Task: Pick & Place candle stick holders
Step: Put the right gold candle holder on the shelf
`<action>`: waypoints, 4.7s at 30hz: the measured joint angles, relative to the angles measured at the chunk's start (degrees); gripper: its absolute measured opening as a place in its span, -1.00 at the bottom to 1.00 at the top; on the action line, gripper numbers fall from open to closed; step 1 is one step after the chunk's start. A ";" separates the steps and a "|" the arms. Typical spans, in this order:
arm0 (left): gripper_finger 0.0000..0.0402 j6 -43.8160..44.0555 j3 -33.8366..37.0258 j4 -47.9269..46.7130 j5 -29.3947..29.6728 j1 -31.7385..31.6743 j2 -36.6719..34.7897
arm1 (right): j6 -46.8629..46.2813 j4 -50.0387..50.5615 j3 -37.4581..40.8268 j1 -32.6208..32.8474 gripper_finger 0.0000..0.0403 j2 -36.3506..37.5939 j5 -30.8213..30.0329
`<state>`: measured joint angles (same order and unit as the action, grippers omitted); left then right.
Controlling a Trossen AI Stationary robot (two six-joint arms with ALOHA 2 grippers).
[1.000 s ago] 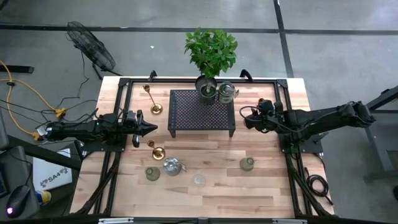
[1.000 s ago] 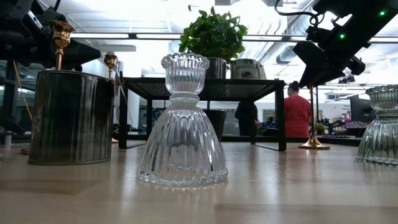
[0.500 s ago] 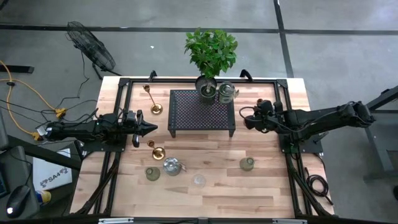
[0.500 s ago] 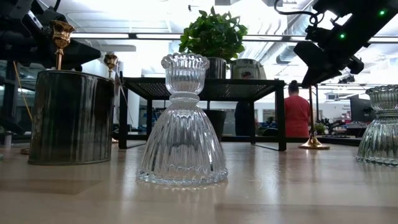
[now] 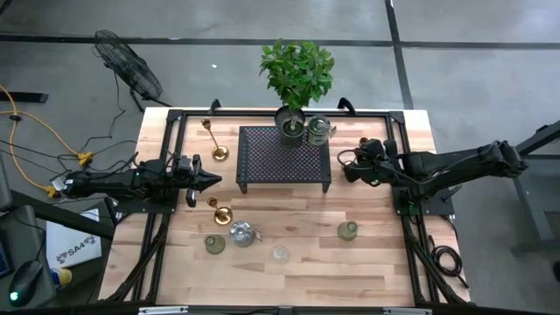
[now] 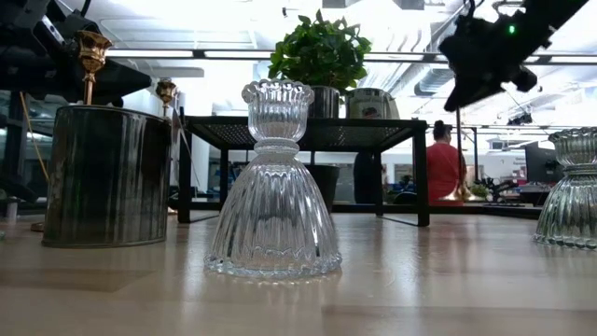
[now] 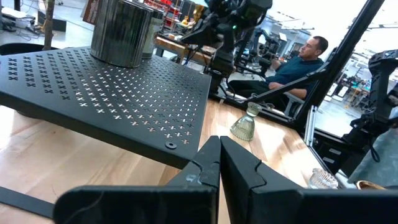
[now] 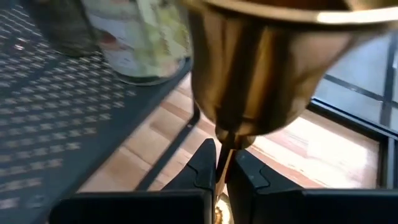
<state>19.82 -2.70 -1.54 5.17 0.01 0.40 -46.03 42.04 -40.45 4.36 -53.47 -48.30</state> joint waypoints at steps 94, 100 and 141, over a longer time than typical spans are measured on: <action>-0.99 -0.01 -0.01 -0.02 0.00 0.00 0.00 | 25.27 -7.09 -36.52 -8.68 -0.96 -24.81 22.43; -0.99 -0.01 0.00 -0.02 0.00 0.00 0.00 | 26.14 -7.76 -36.52 -9.01 -0.96 -24.79 21.89; -0.99 -0.01 0.00 -0.02 0.00 0.00 0.00 | 28.11 -10.62 -36.52 -10.45 -0.93 -26.47 23.38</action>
<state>19.82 -2.70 -1.56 5.17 0.01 0.40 -17.92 31.42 -76.97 -6.09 -79.94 -24.93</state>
